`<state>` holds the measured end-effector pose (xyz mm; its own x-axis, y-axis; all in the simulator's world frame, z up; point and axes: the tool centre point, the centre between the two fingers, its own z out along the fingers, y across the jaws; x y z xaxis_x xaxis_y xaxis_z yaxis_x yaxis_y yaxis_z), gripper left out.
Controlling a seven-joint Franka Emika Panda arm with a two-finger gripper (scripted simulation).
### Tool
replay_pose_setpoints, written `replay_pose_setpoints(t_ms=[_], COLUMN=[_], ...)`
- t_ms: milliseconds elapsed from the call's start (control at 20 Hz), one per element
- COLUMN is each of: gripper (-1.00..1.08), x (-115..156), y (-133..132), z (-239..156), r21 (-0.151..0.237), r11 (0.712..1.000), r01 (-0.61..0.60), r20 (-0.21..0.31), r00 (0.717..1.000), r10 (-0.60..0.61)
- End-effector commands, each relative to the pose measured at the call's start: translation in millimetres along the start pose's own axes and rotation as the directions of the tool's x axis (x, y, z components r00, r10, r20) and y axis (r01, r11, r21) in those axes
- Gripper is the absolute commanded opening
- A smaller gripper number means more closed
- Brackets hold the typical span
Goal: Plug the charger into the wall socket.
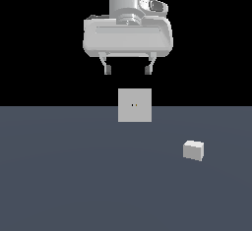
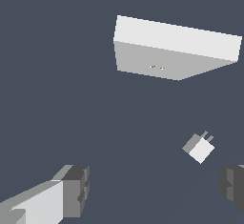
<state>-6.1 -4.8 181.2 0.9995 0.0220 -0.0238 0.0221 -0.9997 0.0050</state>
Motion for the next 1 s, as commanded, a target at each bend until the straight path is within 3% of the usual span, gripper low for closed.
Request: replay_pose_setpoints(t_ms=[0, 500, 950], gripper=[1.00, 1.00, 1.00], x=[0.0, -2.3, -8.8], y=[0.0, 8.9, 31.8], z=[0.0, 7.9, 28.5], r21=[0.000, -0.008, -0.023], r11=[1.000, 0.999, 0.986], r01=[0.000, -0.046, -0.165], r20=[0.000, -0.032, -0.115], r00=[1.000, 0.998, 0.980], r10=[0.000, 0.045, 0.161])
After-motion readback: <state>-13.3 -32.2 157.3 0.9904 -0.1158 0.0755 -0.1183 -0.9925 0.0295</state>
